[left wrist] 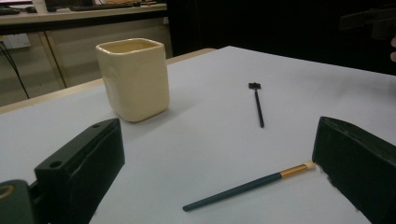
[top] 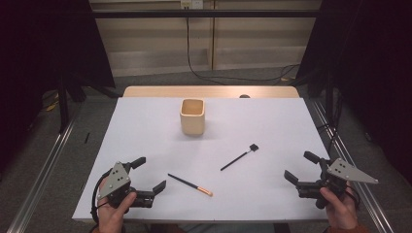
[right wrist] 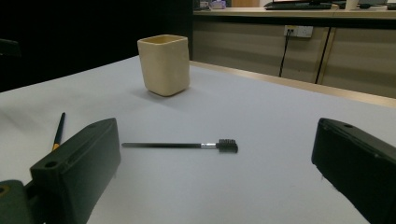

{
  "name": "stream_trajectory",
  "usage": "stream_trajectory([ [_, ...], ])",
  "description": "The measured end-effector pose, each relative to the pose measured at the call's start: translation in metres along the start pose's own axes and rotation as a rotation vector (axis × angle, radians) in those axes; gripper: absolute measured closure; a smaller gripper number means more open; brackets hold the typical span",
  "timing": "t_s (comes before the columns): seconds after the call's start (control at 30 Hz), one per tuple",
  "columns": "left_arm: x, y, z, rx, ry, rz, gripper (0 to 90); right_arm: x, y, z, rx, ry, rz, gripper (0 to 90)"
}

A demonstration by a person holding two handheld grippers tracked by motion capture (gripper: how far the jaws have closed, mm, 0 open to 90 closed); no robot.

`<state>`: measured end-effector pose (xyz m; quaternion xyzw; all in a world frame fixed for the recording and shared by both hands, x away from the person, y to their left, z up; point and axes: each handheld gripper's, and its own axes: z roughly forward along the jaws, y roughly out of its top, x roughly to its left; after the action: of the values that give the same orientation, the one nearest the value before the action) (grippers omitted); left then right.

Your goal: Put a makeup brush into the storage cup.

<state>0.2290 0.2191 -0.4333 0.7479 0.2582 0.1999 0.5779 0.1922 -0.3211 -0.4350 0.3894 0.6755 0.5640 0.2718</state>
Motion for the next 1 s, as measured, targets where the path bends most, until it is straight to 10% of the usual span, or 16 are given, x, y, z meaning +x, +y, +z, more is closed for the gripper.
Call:
stream_trajectory([
  [1.0, -0.0031, 0.0003, -0.0002, 0.025, -0.024, -0.005, 2.3, -0.0011, 0.0007, 0.0040, -0.008, 0.021, 0.017, 0.0],
])
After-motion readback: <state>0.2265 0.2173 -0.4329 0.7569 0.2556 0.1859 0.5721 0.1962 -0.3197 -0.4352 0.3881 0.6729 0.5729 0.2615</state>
